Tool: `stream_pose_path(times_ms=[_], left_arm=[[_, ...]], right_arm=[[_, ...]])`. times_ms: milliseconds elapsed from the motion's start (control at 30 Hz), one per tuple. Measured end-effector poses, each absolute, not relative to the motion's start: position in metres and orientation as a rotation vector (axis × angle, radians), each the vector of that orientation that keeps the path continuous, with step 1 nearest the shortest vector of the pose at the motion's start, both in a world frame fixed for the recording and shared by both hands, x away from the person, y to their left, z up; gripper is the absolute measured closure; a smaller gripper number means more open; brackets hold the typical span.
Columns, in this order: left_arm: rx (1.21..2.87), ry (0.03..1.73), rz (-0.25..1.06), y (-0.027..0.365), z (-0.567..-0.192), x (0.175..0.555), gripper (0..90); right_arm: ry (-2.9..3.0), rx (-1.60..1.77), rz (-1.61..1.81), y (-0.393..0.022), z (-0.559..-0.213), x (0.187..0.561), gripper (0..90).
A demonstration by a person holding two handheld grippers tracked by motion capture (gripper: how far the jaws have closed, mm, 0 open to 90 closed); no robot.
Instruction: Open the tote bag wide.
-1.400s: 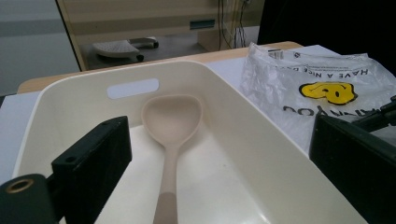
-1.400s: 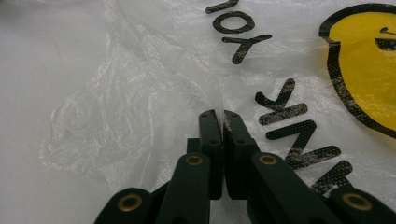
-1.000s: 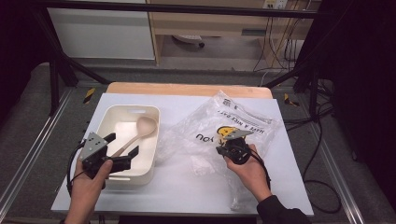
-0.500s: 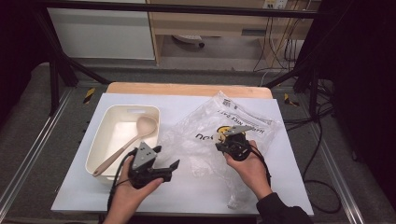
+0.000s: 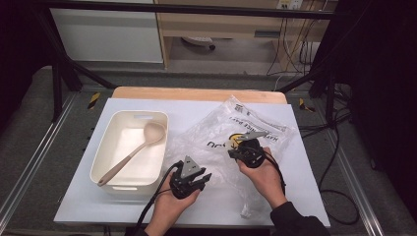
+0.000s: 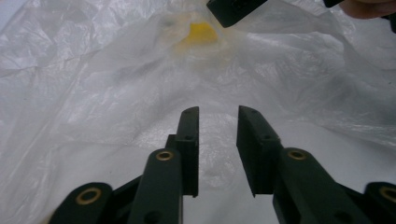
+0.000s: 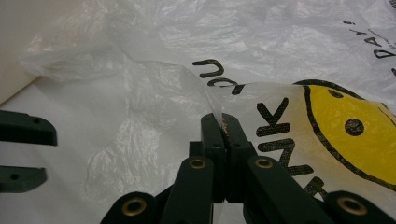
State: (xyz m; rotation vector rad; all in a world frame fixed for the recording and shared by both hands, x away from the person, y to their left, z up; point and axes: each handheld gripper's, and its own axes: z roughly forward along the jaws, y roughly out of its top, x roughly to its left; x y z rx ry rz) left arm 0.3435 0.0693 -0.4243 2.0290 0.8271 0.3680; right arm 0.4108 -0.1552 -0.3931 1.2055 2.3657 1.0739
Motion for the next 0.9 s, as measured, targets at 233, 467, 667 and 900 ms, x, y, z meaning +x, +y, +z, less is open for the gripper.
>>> stream_pose_path(times_ms=[233, 467, 667, 900], left_arm=[[2.068, 0.847, 0.323, 0.05, -0.448, 0.37, 86.2], [2.097, 0.858, 0.338, 0.037, -0.456, 0.392, 89.7], [2.127, 0.857, 0.351, 0.032, -0.459, 0.405, 90.0], [2.166, 0.844, 0.344, 0.027, -0.456, 0.417, 90.0]], right_arm=[[2.339, 1.26, 1.077, -0.158, -0.397, 0.42, 90.0], [2.311, 1.31, 1.081, -0.16, -0.399, 0.428, 90.0], [2.276, 1.337, 1.084, -0.161, -0.396, 0.436, 90.0], [2.241, 1.357, 1.086, -0.159, -0.387, 0.446, 90.0]])
